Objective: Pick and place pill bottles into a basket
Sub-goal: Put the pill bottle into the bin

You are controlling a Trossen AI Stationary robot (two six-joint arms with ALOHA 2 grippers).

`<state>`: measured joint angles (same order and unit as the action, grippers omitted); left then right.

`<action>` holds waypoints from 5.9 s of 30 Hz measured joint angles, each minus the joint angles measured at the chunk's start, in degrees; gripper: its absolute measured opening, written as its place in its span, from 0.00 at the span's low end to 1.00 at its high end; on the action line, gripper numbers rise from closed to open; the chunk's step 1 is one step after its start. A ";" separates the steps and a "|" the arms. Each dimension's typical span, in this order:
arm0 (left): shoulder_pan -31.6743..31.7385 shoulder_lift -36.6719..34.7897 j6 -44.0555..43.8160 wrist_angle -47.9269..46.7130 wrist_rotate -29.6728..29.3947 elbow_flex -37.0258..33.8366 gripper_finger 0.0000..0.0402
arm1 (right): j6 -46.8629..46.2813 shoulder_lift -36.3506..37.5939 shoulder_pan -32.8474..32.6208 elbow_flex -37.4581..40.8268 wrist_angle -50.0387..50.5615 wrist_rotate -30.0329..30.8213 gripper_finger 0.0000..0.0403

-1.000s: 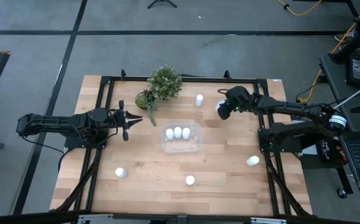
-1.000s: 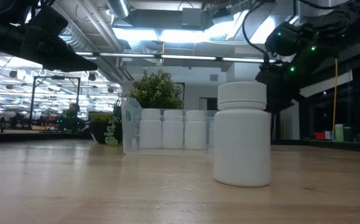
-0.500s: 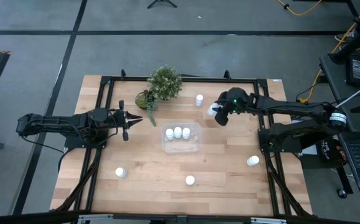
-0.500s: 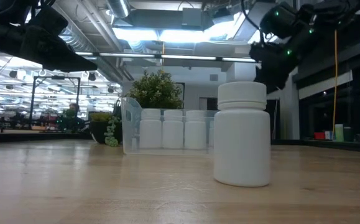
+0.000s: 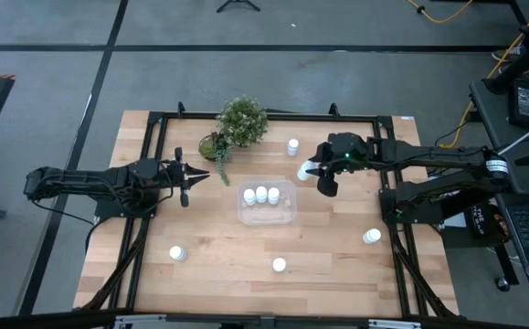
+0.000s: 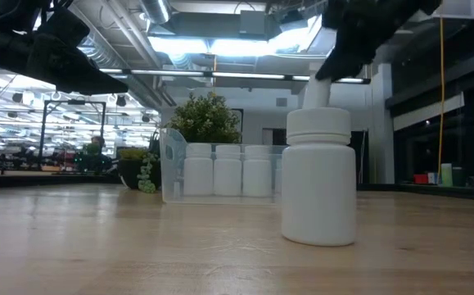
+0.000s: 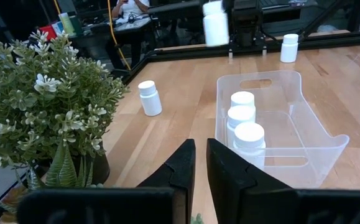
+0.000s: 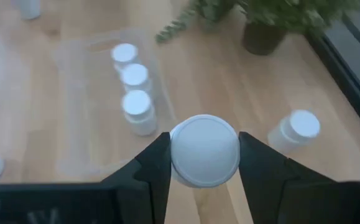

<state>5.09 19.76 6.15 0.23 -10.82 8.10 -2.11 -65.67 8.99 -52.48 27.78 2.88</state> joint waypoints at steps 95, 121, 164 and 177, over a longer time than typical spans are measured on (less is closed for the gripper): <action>0.01 0.01 -0.87 -0.23 -3.18 0.00 0.10 | 4.07 -27.72 -10.48 -8.09 -4.76 6.13 0.37; 0.00 0.00 -0.87 -0.22 -3.21 0.00 0.10 | 3.51 -29.70 -9.13 -8.09 -6.65 4.56 0.37; 0.00 0.00 -0.87 -0.04 -3.11 0.00 0.11 | 2.34 -31.43 -9.08 -8.09 -7.29 4.60 0.44; -0.01 0.01 -0.87 -0.04 -3.09 0.00 0.11 | 2.31 -31.43 -9.08 -8.09 -7.45 4.60 0.37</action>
<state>5.08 19.77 5.28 0.19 -13.91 8.10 0.19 -97.10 -0.10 -60.58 20.34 7.49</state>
